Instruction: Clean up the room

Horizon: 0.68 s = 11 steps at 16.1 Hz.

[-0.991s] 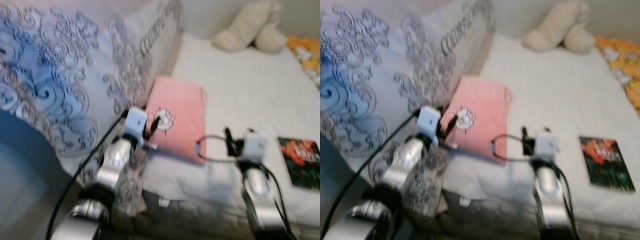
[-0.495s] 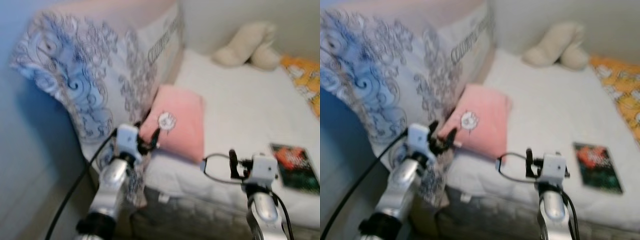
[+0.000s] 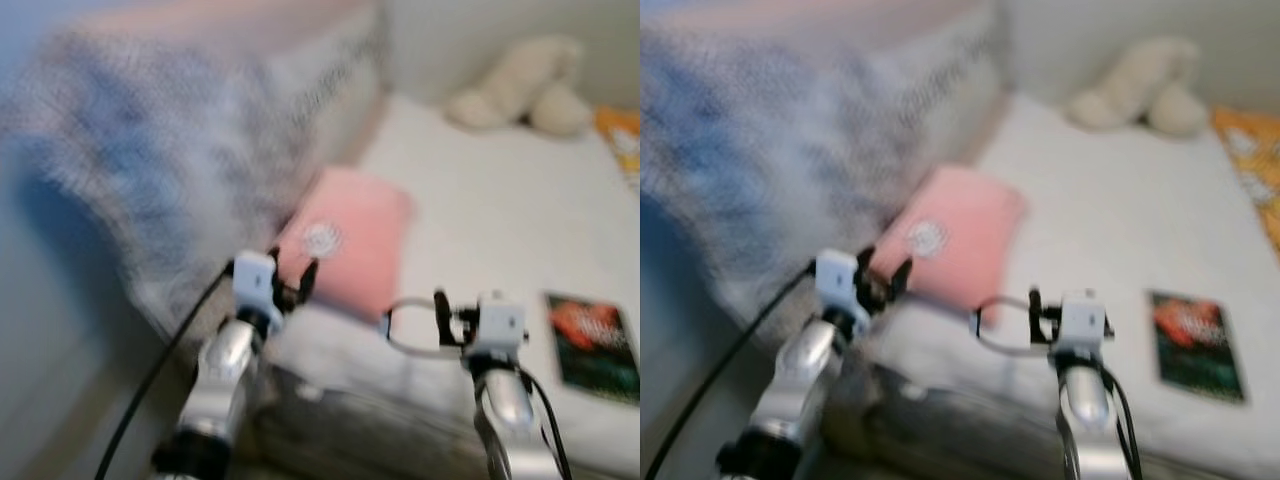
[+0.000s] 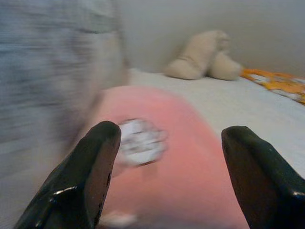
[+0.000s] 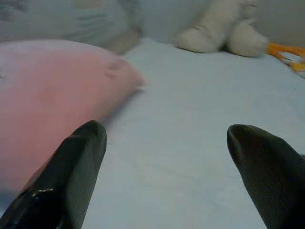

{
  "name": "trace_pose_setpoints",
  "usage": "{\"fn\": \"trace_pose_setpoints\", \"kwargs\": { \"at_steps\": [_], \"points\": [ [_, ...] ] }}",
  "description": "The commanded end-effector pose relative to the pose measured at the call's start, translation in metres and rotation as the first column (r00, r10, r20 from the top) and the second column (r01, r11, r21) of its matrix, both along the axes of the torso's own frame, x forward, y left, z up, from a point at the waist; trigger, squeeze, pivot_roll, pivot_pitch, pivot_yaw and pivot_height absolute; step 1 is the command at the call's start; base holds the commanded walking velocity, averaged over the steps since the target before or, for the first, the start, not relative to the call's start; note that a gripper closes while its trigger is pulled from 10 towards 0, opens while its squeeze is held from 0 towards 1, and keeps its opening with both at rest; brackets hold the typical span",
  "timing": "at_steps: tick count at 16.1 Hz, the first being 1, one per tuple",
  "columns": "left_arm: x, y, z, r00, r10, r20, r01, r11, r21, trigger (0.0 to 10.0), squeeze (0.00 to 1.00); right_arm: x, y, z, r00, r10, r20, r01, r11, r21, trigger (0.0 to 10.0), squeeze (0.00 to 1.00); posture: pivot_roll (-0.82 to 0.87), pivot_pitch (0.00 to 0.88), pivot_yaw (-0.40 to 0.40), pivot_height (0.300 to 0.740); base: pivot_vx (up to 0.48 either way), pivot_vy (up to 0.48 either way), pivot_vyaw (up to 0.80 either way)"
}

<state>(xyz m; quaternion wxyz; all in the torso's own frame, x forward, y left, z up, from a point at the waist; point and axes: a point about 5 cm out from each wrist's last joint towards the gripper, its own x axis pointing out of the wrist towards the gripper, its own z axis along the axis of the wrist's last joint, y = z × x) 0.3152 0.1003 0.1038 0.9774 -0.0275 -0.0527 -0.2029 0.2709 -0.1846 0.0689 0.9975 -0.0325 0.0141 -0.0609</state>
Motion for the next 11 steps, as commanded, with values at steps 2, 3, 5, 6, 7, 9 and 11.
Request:
{"fn": "trace_pose_setpoints", "kwargs": {
  "at_steps": [2,3,5,6,7,9,11],
  "points": [
    [0.004,-0.012,0.003,0.999,-0.047,-0.009,0.047,0.999,-0.003,10.0,0.00,-0.002,-0.010,0.000,0.999,-0.033,-0.003,0.033,0.999,-0.034,10.0,0.00,0.03,0.000,0.011,0.731,0.304,-0.371,0.00],
    [0.004,-0.011,0.004,0.998,-0.054,-0.011,0.054,0.999,0.000,10.0,0.00,-0.002,-0.008,0.000,0.999,-0.033,-0.002,0.033,0.999,-0.032,10.0,0.00,0.03,0.000,0.015,0.731,0.304,-0.368,0.00],
    [0.003,-0.012,0.003,0.998,-0.068,-0.011,0.068,0.998,-0.004,10.0,0.00,-0.005,-0.008,-0.001,0.999,-0.044,-0.005,0.044,0.999,-0.022,10.0,0.00,0.02,0.000,0.019,0.731,0.296,-0.375,0.00],
    [0.001,-0.012,0.001,0.997,-0.077,-0.016,0.077,0.997,-0.015,10.0,0.00,-0.010,-0.010,-0.003,0.998,-0.062,-0.010,0.062,0.998,-0.012,10.0,0.00,0.02,0.000,0.021,0.731,0.300,-0.371,0.00],
    [-0.001,-0.012,-0.001,0.996,-0.083,-0.018,0.082,0.996,-0.021,10.0,0.00,-0.012,-0.010,-0.005,0.997,-0.071,-0.013,0.071,0.997,-0.009,10.0,0.00,0.02,0.000,0.024,0.731,0.300,-0.371,0.00],
    [-0.002,-0.014,-0.002,0.995,-0.093,-0.018,0.093,0.995,-0.021,10.0,0.00,-0.013,-0.010,-0.006,0.997,-0.070,-0.012,0.070,0.997,-0.012,10.0,0.00,0.02,0.000,0.029,0.731,0.296,-0.375,0.00],
    [-0.002,-0.017,0.000,0.994,-0.106,-0.017,0.106,0.994,-0.029,10.0,0.00,-0.011,-0.008,-0.005,0.998,-0.067,-0.009,0.067,0.998,-0.015,10.0,0.00,0.02,0.000,0.034,0.731,0.298,-0.373,0.00]
  ]
}}
